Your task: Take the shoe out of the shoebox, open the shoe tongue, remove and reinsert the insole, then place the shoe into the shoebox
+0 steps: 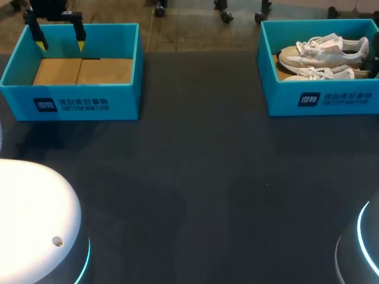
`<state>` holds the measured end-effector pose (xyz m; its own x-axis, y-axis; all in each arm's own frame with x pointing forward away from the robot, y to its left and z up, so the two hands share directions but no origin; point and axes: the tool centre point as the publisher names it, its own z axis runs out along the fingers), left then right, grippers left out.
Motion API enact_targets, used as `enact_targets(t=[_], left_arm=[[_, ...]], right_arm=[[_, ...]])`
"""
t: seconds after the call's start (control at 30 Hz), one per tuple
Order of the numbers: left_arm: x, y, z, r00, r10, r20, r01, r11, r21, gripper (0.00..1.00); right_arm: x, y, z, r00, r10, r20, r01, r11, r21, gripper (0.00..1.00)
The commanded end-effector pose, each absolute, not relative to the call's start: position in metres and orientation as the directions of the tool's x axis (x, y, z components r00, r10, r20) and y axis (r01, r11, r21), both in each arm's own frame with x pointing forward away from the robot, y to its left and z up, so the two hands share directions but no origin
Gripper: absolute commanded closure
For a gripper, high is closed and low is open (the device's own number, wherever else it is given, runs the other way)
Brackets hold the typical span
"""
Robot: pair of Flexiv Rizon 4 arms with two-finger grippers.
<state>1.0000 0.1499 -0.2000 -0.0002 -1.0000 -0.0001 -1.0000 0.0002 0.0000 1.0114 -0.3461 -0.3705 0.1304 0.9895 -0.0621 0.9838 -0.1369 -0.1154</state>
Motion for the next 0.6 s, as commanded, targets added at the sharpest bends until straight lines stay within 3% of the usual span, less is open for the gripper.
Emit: enact_targets(t=[0.03, 0.6], left_arm=[[1.000, 0.150, -0.200, 0.000, -1.000, 0.000, -1.000, 0.000, 0.000, 0.00], [1.000, 0.150, -0.200, 0.000, -1.000, 0.000, -1.000, 0.000, 0.000, 0.00]], right_arm=[[1.008, -0.341, -0.359, 0.129, 0.989, -0.077, 0.986, -0.136, -0.095, 1.00], [1.039, -0.367, -0.279, 0.265, 0.952, -0.154, 0.964, -0.264, 0.032, 1.00]])
